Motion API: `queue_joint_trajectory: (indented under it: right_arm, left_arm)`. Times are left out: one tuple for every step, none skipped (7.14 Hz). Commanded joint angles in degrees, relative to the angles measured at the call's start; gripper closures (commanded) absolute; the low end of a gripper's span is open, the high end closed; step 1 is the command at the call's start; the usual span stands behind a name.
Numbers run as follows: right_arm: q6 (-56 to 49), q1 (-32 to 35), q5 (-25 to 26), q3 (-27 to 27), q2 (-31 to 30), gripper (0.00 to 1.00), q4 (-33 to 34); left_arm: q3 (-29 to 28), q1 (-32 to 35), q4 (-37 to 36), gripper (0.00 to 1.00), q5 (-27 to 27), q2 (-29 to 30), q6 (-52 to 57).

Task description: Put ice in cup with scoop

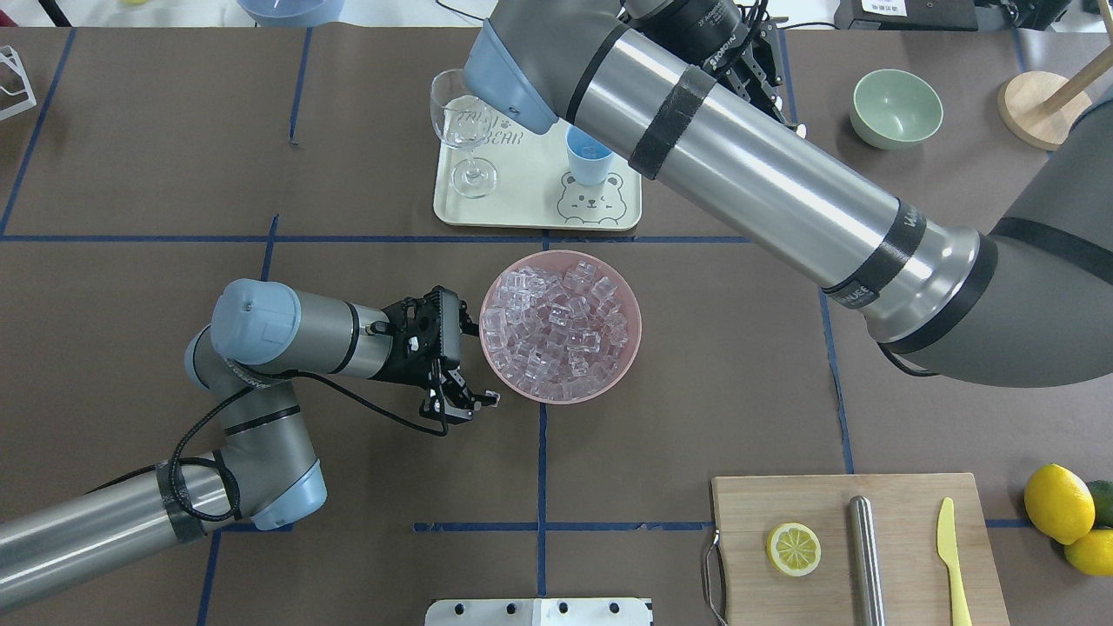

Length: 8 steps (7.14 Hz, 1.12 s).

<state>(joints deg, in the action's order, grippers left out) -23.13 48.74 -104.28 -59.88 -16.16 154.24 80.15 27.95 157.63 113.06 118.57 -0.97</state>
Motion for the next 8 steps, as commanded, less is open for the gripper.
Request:
queue_joint_trajectory:
  right_arm:
    - [-0.16, 0.74, -2.48, -0.58, -0.18, 1.00, -0.42]
    - [0.54, 2.22, -5.81, -1.45, -0.71, 1.00, -1.21]
    - [0.98, 3.28, -8.80, -5.03, -3.23, 1.00, -1.65]
    - [1.77, 4.60, -10.31, -9.33, -6.48, 1.00, -1.57]
    - [2.82, 6.44, -14.41, -14.25, -10.77, 1.00, -1.14]
    - [6.13, 7.76, -15.59, -22.56, -16.82, 1.00, -0.96]
    - [13.56, 7.86, -18.47, -36.57, -27.58, 1.00, -1.48]
    - [19.90, 7.86, -20.76, -48.97, -37.70, 1.00, -2.79]
  left_arm:
    - [0.00, 0.00, 0.14, 0.00, 0.06, -0.01, 0.00]
    - [0.00, 0.00, 0.22, 0.00, -0.03, -0.01, 0.00]
    - [0.00, 0.09, 0.31, 0.00, -0.03, -0.01, 0.00]
    - [0.00, 0.09, 0.31, 0.00, -0.03, -0.01, 0.00]
    - [0.00, 0.09, 0.31, 0.00, -0.03, -0.09, 0.00]
    - [0.00, 0.09, 0.31, 0.00, -0.03, -0.18, 0.09]
    - [0.00, 0.09, 0.31, 0.00, -0.03, -0.27, 0.09]
    - [0.00, 0.09, 0.31, 0.00, 0.06, -0.27, 0.00]
